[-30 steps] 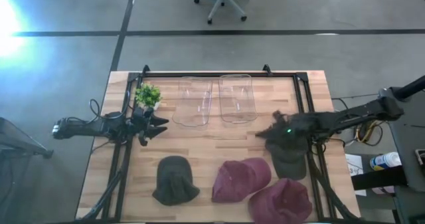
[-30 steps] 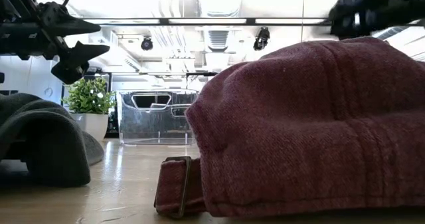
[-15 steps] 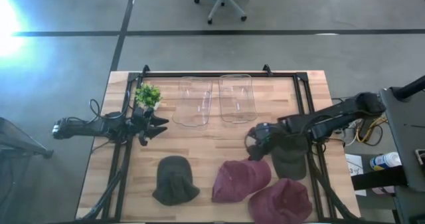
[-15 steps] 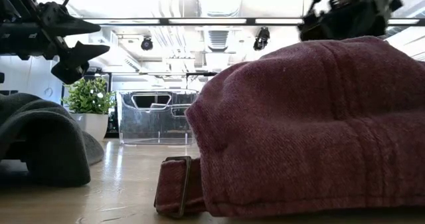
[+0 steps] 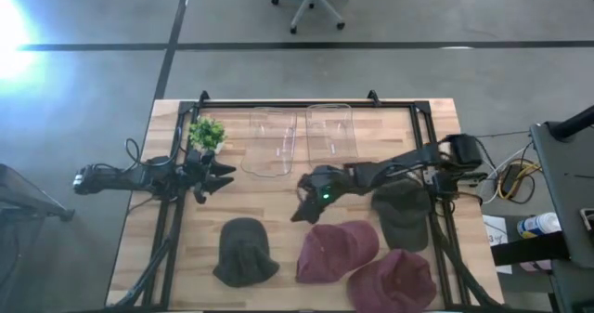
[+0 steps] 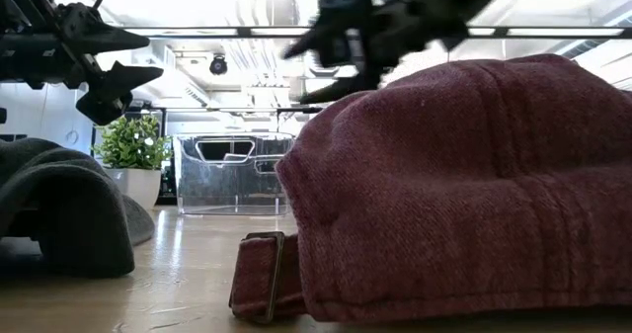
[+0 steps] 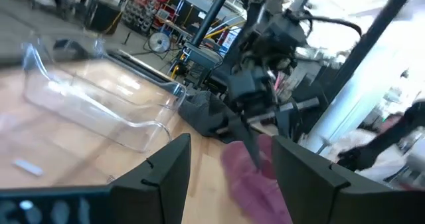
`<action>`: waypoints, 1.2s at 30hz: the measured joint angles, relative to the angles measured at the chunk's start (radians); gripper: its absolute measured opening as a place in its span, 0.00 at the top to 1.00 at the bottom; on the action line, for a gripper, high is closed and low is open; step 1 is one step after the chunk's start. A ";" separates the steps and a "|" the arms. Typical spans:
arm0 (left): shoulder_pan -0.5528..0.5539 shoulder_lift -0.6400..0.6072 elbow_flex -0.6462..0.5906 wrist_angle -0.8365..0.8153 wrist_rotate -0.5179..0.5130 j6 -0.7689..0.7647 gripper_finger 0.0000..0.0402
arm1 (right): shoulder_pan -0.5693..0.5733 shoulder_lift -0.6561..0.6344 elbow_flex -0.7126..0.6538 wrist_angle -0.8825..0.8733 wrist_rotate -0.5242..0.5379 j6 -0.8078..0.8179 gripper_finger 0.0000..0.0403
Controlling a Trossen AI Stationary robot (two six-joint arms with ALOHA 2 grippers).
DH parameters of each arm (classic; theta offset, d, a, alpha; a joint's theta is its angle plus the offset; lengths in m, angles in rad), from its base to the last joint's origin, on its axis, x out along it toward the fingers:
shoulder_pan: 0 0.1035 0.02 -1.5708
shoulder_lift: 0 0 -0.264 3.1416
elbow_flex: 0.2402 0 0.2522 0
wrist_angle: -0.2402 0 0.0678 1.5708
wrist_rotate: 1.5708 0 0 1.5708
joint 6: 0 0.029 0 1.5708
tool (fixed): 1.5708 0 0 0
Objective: Pick & Place hat
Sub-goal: Put the black cap into the left transparent bin
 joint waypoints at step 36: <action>-0.004 0.346 0.125 -0.327 0.393 -0.483 0.50 | 0.033 0.072 0.206 -0.499 -0.035 -0.137 0.56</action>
